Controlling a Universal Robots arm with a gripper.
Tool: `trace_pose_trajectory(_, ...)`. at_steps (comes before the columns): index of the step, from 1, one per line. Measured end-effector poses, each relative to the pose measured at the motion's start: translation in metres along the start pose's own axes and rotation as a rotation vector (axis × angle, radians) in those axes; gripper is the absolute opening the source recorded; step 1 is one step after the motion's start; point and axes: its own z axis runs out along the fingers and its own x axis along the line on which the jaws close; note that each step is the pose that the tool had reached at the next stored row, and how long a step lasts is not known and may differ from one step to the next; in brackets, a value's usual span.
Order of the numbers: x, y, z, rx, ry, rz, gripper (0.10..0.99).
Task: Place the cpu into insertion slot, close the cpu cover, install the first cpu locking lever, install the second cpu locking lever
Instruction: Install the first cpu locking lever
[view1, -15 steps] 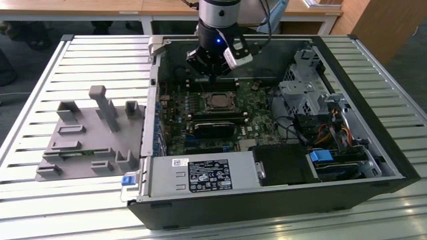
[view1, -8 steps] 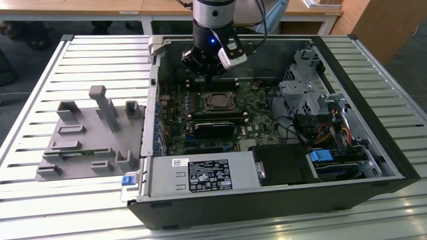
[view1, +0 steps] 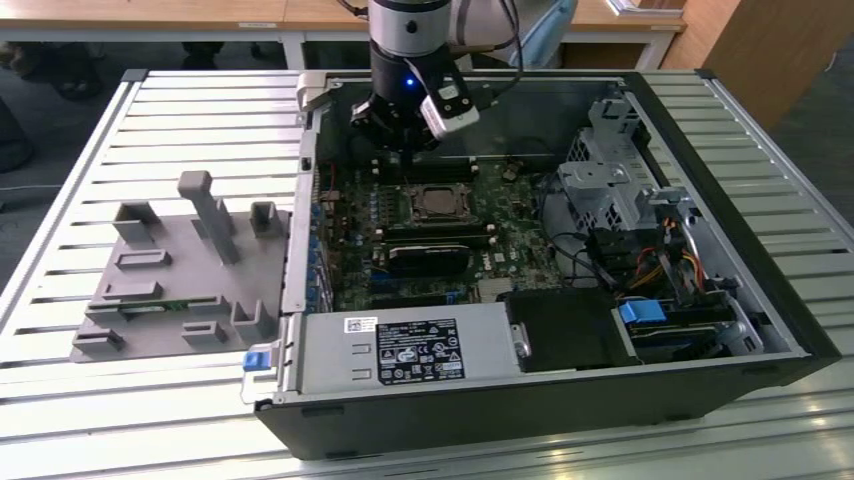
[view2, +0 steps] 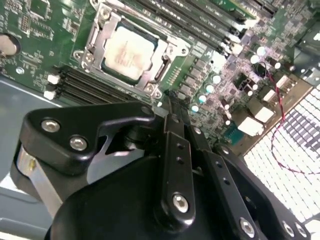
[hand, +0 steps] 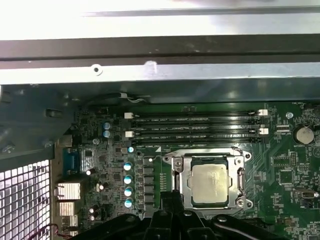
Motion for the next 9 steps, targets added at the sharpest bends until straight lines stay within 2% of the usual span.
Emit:
trace_pose_trajectory(4,0.0071,0.0005,0.0004,-0.001,-0.0046,-0.001,0.106)
trace_pose_trajectory(9,0.0139,0.0027,0.001,0.0,-0.0053,-0.001,0.106)
